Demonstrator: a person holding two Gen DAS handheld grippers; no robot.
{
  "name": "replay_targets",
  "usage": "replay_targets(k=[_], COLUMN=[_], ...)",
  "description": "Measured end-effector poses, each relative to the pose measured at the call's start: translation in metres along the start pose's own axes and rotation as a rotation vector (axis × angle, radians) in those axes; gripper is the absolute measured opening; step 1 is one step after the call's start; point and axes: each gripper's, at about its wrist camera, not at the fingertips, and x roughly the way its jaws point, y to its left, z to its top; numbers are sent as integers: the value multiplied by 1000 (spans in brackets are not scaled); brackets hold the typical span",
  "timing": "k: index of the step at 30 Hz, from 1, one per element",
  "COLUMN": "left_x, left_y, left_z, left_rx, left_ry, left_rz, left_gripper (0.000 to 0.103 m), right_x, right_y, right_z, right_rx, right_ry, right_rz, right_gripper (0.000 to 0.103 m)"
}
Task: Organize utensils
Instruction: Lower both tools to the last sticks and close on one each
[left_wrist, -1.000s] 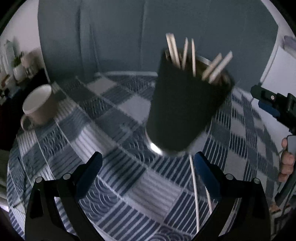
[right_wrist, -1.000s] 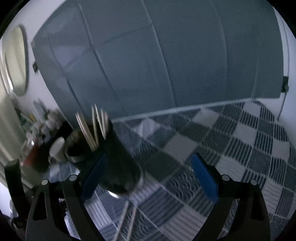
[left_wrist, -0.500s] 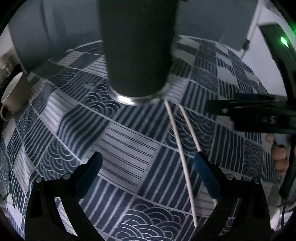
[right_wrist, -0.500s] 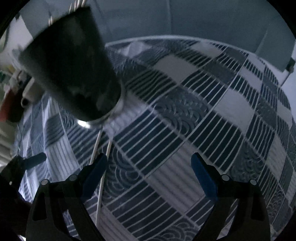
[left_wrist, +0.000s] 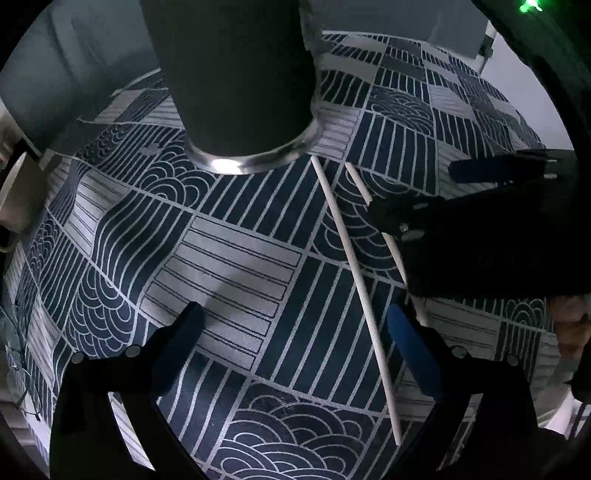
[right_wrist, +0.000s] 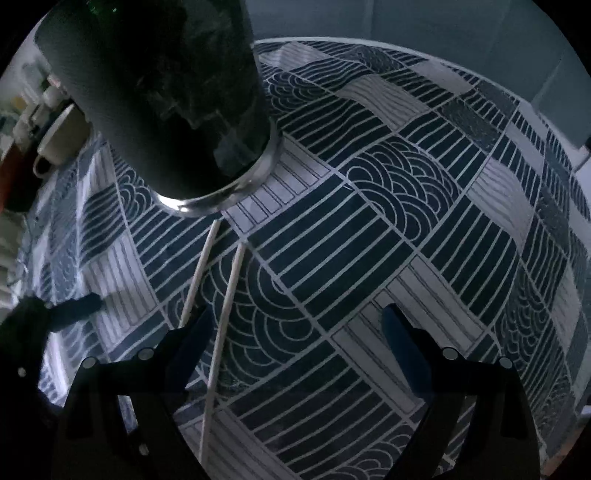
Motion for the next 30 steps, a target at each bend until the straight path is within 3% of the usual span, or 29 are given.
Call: replay_targets(k=[8,13,15,21,27,30], left_x=[2,-1,-3,-11,-14,-15], left_y=[0,3,5,22,42,49], left_z=[-1,-1,0,-1,-3,-3], left_rx=[-8,-23,-22,-61,-114,-144], left_ry=[2,-9,-5,-1,11,21], left_rz=[7,13,11,13,3,-16], left_gripper=[97,87,76,44,13,11], right_x=[-1,-7,-9,-9,-8,-8], right_y=[5,5,8,11,4,-4], right_z=[-2,-2,-3,-2,-1,0], right_rx=[-31,-44,-46,-57,-51,-48], right_ry=[18,4,8,9,15,27], right_rz=[-43,-29,-28,-35,-30,-27], right_gripper=[85,54,37,14,6,4])
